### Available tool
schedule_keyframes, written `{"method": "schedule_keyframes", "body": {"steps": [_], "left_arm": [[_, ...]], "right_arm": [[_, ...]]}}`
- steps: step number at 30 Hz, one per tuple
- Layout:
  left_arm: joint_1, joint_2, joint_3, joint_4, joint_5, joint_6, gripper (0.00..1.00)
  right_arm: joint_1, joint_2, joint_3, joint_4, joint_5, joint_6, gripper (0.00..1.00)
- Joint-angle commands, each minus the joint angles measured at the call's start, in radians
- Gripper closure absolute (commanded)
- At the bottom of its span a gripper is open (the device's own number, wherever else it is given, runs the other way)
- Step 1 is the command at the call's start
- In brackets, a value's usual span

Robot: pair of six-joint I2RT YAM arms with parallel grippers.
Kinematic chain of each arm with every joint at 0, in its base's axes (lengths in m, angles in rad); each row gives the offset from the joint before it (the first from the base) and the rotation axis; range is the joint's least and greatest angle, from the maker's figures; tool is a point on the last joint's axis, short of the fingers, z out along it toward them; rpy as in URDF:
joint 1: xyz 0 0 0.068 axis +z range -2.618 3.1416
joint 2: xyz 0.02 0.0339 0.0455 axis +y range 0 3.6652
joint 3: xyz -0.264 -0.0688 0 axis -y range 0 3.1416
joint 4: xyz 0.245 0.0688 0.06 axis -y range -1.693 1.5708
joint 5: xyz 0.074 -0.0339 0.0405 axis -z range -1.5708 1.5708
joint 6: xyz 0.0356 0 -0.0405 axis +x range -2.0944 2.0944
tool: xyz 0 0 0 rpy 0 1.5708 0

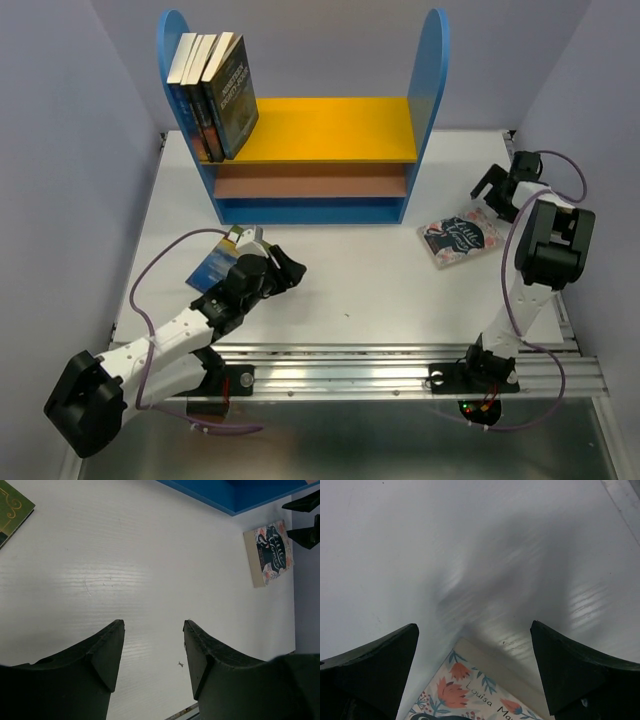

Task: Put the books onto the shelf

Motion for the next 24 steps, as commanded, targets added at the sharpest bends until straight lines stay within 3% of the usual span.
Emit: {"method": "schedule_keyframes", "body": {"steps": [1,12,20,24], "left_arm": [[-0.007,0.015,0.046,0.029,-0.023,0.024,0.37],[-0.011,0.067,0.017,0.075,0.012,0.018,0.33],[-0.034,0.15,0.002,0.152,0.043,0.001,0.32],[-0.056,0.225,0.047,0.166,0.044,0.007,0.32]], "right_arm": [[0.041,-0.05,-0.041,0.026,-0.126,-0.093,0.0],[0.179,-0.26,-0.407,0.08,-0.094,-0.01,0.0],[0.256,-0.583,-0.753,0.129,-0.153,0.1,0.0],[0.304,-0.696,-0.821,0.121,-0.174,0.1,0.0]]}}
